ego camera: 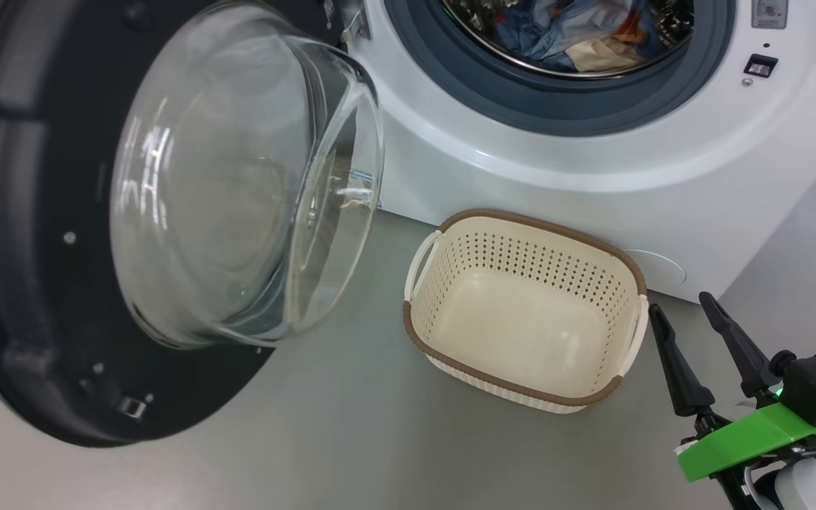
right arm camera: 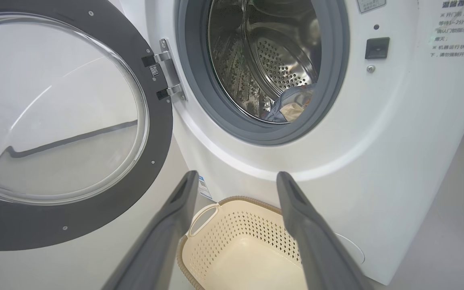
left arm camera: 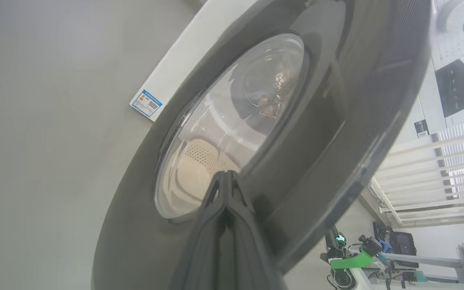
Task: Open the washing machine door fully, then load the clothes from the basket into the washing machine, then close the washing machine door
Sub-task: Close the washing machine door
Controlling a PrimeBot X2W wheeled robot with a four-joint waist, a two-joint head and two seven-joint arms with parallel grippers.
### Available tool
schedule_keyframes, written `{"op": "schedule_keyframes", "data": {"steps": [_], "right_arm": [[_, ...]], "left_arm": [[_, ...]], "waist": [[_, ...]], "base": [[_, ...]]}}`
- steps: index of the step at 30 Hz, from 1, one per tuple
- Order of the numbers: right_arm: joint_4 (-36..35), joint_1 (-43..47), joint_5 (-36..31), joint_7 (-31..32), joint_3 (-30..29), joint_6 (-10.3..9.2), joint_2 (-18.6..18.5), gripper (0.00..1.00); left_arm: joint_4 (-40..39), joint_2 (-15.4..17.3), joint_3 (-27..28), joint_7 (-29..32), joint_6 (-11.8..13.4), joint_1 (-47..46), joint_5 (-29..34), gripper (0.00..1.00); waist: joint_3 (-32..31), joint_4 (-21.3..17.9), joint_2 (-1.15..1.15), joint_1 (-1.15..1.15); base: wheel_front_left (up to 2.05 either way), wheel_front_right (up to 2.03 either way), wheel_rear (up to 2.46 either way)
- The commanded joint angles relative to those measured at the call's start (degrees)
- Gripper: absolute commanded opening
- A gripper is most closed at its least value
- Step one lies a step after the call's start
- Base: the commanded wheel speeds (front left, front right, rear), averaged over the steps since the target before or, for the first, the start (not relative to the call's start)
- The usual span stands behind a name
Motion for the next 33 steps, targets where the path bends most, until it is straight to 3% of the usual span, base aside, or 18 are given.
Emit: {"op": "schedule_keyframes", "data": {"steps": [1, 18, 33], "right_arm": [[-1.2, 0.11, -0.01, -0.46, 0.79, 0.25, -0.34, 1.0], [-1.35, 0.02, -0.53, -0.46, 0.01, 0.25, 0.74, 1.0], [-1.63, 0.2, -0.77, -0.46, -1.02, 0.25, 2.02, 1.0]], "left_arm": [[-2.45, 2.71, 1.9, 0.9, -0.38, -0.62, -0.7, 0.0], [-17.03, -1.73, -3.55, 6.67, -0.38, 0.72, -2.48, 0.0], [-20.6, -5.26, -5.8, 5.88, -0.38, -0.28, -0.86, 0.0]], "waist": [[-0.19, -0.22, 0.0, 0.0], [-1.07, -5.7, 0.0, 0.0], [-0.98, -14.45, 0.0, 0.0]], "base": [[0.0, 0.0, 0.0], [0.0, 0.0, 0.0], [0.0, 0.0, 0.0]]}}
